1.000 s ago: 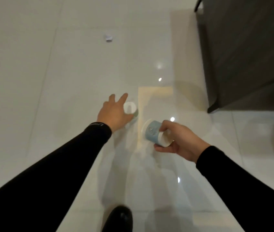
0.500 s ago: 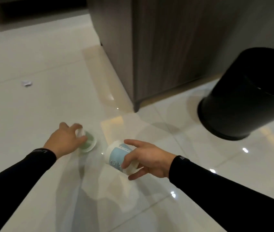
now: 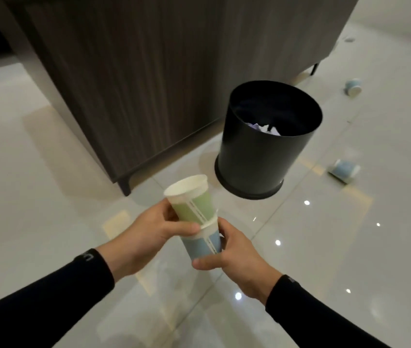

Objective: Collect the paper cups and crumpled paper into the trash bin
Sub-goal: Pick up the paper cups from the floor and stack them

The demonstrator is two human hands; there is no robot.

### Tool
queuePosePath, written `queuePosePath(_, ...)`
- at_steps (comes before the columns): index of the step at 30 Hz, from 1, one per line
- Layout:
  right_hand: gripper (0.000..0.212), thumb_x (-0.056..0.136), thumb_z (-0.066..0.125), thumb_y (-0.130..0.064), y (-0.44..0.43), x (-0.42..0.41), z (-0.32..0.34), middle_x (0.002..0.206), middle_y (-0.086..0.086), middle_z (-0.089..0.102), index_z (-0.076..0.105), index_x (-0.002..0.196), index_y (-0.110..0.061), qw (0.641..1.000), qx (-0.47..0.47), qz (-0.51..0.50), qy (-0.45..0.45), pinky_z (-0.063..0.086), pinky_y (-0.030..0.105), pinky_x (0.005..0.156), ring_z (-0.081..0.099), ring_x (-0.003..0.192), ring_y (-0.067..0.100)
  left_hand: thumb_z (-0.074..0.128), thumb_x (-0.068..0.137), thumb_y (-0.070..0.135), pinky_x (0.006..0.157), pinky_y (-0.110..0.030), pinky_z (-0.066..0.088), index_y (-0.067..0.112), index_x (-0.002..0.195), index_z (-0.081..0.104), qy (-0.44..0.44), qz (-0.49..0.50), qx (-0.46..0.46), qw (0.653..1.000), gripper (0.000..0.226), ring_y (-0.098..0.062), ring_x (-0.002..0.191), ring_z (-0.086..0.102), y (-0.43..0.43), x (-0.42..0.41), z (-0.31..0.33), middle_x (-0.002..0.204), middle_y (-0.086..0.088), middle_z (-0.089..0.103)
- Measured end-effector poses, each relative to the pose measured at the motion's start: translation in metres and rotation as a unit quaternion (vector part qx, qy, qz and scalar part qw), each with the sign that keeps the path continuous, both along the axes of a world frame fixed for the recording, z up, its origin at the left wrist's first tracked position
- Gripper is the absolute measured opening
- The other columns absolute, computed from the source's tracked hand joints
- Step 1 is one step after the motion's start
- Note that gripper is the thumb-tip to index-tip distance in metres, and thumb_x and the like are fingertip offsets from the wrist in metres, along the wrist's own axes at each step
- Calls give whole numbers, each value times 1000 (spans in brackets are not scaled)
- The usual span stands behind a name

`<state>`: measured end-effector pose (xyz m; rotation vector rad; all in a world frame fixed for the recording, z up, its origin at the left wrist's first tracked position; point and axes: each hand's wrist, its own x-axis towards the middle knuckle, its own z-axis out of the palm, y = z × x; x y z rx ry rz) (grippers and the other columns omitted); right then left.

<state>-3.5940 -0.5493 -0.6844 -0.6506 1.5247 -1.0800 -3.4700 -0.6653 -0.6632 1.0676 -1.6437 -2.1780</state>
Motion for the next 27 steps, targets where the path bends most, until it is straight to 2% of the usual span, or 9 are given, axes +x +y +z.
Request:
queuePosePath(6, 62, 61, 80, 1, 26, -15, 18, 105, -9, 64, 51, 108, -27, 994, -54, -46, 78, 51, 10, 66, 63, 86, -5, 80, 66, 15, 63, -10, 49, 45, 113, 41, -53, -88, -114, 988, 68, -8, 107, 52, 25, -26, 21, 113, 22, 51)
queuePosePath(9, 64, 62, 80, 0, 33, -21, 20, 111, -8, 62, 50, 110, -29, 990, -74, -62, 104, 49, 8, 70, 61, 93, -1, 88, 50, 39, 77, -13, 44, 56, 136, 12, -40, -140, -175, 974, 116, 1, 109, 47, 19, -26, 32, 126, 28, 35)
queuePosePath(11, 66, 62, 82, -3, 35, -23, 18, 114, -8, 61, 49, 112, -30, 988, -85, -70, 109, 50, 9, 72, 59, 101, 2, 83, 42, 58, 80, -10, 40, 69, 127, 4, -44, -176, -255, 950, 116, 9, 109, 44, 20, -29, 37, 132, 30, 26)
queuePosePath(13, 66, 61, 83, -6, 38, -23, 15, 112, -10, 61, 49, 110, -33, 987, -88, -78, 112, 50, 8, 70, 60, 99, 0, 80, 50, 56, 86, -13, 40, 66, 126, 13, -62, -196, -338, 918, 102, 4, 114, 44, 29, -34, 32, 130, 27, 31)
queuePosePath(16, 66, 60, 82, -6, 46, -24, 10, 106, -15, 60, 47, 107, -36, 984, -77, -93, 128, 50, 10, 69, 60, 92, -5, 80, 63, 41, 84, -16, 40, 43, 137, 31, -77, -176, -413, 890, 90, -2, 111, 45, 42, -44, 15, 121, 22, 40)
queuePosePath(18, 69, 61, 81, -11, 60, -26, 1, 114, -11, 58, 45, 117, -32, 982, -50, -108, 143, 52, 17, 79, 58, 102, 2, 80, 60, 43, 81, -16, 38, 38, 138, 33, -81, -168, -434, 882, 91, -1, 105, 44, 48, -53, 6, 120, 21, 40)
queuePosePath(21, 84, 67, 78, -21, 99, -26, -21, 134, -5, 47, 33, 137, -25, 977, 51, -119, 169, 43, 23, 95, 48, 120, 8, 81, 59, 44, 83, -24, 37, 31, 137, 36, -111, -154, -483, 855, 91, -5, 101, 43, 57, -74, -12, 123, 13, 45)
queuePosePath(24, 61, 77, 68, -23, 149, -29, -46, 134, -1, 51, 43, 133, -21, 960, 152, -95, 217, 44, 23, 93, 53, 116, 12, 82, 59, 42, 85, -25, 35, 25, 135, 39, -118, -177, -486, 848, 89, -8, 101, 42, 73, -95, -34, 133, 2, 48)
queuePosePath(27, 37, 82, 60, -20, 190, -35, -61, 116, -2, 65, 58, 119, -21, 936, 212, -96, 264, 49, 27, 91, 62, 99, 12, 81, 58, 42, 84, -24, 33, 25, 133, 40, -94, -248, -473, 840, 87, -5, 99, 40, 89, -109, -48, 133, 3, 47)
